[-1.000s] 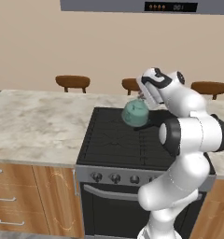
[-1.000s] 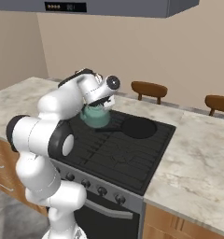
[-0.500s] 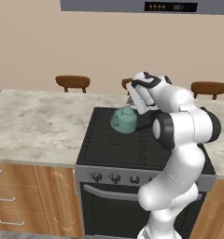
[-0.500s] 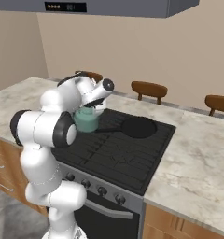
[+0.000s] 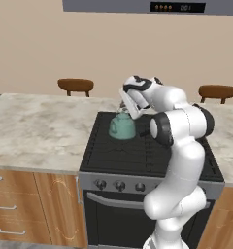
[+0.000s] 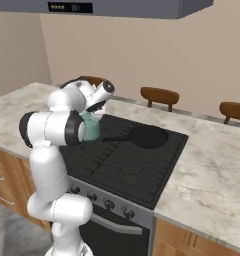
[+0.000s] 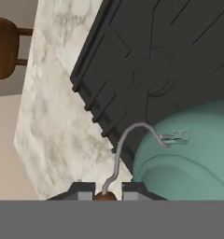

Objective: Pick the kettle from the counter and place it on a stove burner. Then turn the burner on.

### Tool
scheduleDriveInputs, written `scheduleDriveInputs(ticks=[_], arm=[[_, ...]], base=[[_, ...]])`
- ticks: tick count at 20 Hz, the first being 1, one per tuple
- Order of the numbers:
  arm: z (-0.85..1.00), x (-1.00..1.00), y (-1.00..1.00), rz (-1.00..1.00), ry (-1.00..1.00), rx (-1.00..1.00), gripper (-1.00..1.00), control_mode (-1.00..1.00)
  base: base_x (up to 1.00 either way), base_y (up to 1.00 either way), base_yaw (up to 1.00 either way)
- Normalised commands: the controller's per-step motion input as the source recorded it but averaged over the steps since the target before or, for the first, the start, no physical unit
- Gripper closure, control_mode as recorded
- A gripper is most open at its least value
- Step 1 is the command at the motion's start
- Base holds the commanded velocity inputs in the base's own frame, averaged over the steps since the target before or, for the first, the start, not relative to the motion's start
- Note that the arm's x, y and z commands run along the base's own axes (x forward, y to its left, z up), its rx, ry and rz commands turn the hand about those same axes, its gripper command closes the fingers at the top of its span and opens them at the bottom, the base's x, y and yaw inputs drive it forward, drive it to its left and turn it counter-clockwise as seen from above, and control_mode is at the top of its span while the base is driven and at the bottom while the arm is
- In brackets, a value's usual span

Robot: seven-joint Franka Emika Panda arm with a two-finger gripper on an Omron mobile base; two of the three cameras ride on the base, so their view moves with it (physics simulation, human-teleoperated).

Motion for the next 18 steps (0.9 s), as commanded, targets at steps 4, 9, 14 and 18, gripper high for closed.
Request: scheduleDriveInputs(ticks=[4, 9, 14, 18], arm=[[-0.17, 0.16, 0.37, 0.0, 0.07, -0.05, 1.0, -1.0], [-0.04, -0.3, 0.22, 0.01, 0.0, 0.0, 1.0, -1.0], [0.0, -0.56, 0.0, 0.0, -0.07, 0.0, 1.0, -1.0], [0.0, 0.0, 0.0, 0.0, -0.01, 0.0, 1.0, -1.0]], base=[[0.0, 0.0, 0.0], [0.0, 0.0, 0.0], [0.0, 0.0, 0.0], [0.0, 0.0, 0.0]])
